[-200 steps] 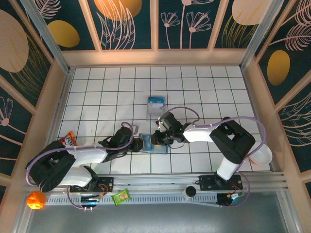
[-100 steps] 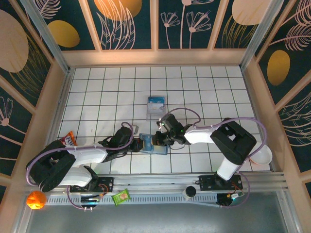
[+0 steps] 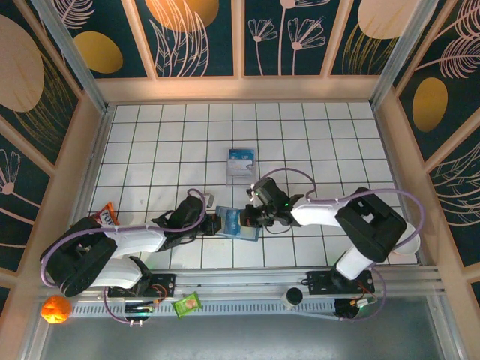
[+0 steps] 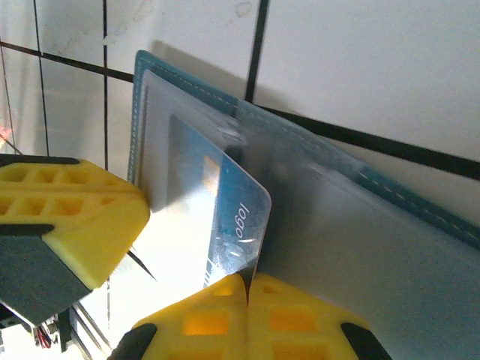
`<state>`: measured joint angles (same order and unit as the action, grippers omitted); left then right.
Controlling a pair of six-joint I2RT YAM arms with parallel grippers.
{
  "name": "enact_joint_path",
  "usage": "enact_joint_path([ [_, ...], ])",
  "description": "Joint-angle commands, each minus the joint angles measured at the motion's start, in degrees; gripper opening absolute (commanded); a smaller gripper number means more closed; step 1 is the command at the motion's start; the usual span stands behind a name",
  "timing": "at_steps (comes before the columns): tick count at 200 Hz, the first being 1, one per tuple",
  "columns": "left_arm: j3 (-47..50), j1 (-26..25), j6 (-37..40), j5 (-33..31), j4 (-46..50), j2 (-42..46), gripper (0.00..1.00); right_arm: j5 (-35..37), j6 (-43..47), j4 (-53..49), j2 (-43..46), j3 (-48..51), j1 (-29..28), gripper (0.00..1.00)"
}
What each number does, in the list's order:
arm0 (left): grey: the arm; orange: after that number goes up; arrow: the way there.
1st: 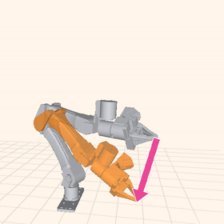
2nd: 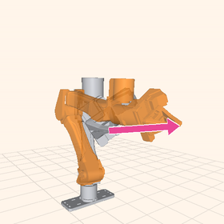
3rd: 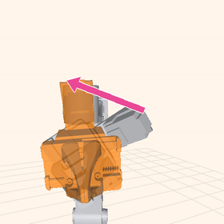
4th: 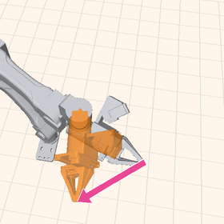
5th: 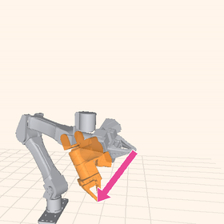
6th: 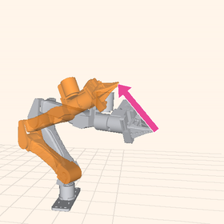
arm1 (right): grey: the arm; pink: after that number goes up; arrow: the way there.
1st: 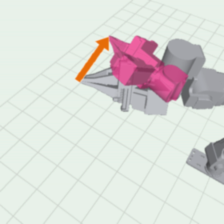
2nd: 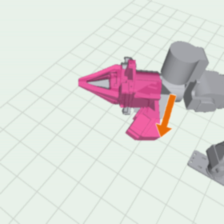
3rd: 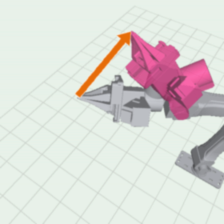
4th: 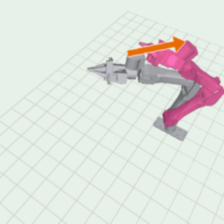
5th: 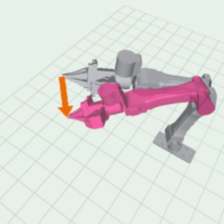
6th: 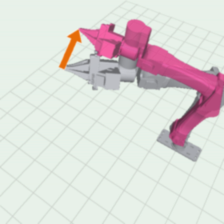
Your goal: Take the credit cards out of the card holder
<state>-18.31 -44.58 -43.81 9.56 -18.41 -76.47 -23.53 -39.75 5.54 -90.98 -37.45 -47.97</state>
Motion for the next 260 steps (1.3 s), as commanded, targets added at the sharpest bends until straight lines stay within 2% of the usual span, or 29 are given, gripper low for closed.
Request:
enact_joint_path([
  [1, 1.3, 0.4, -0.7, 0.3, 0.5, -1.1, 0.00, 1.2, 1.3, -6.1, 2.0, 1.7, 0.7, 0.00],
  [70, 0.3, 0.4, -1.0, 1.0, 0.0, -0.1, 0.01, 5.5, 6.7, -16.3, 11.6, -0.6, 1.0, 0.00],
  [81, 0.0, 0.4, -1.1, 1.2, -0.2, 0.9, 0.16, 6.7, 9.1, -18.5, 12.8, -2.2, 1.0, 0.00],
  [100, -1.2, 0.5, -0.7, 0.9, 1.0, 3.1, 0.35, 8.5, 13.7, -22.5, 14.0, -6.2, 1.0, 0.00],
  [153, -2.4, 1.0, 0.1, -0.2, 6.0, 11.0, 0.80, 14.8, 26.9, -28.5, 13.0, -20.3, 1.1, 0.00],
  [157, -2.4, 1.0, 0.1, -0.3, 6.4, 11.6, 0.89, 15.8, 28.0, -28.8, 12.7, -21.4, 1.2, 0.00],
  [165, -2.2, 1.1, 0.1, -0.6, 7.2, 12.6, 0.98, 17.2, 29.8, -29.4, 11.7, -23.7, 1.5, 0.00],
  [201, -0.7, 1.3, 0.2, -1.6, 9.9, 16.5, 0.99, 20.0, 39.0, -32.0, 7.3, -32.7, 3.8, 0.00],
  [260, -0.5, 1.4, 0.0, -5.1, 15.1, 20.5, 0.99, 18.3, 57.6, -40.0, 0.5, -45.2, 9.5, 0.00],
])
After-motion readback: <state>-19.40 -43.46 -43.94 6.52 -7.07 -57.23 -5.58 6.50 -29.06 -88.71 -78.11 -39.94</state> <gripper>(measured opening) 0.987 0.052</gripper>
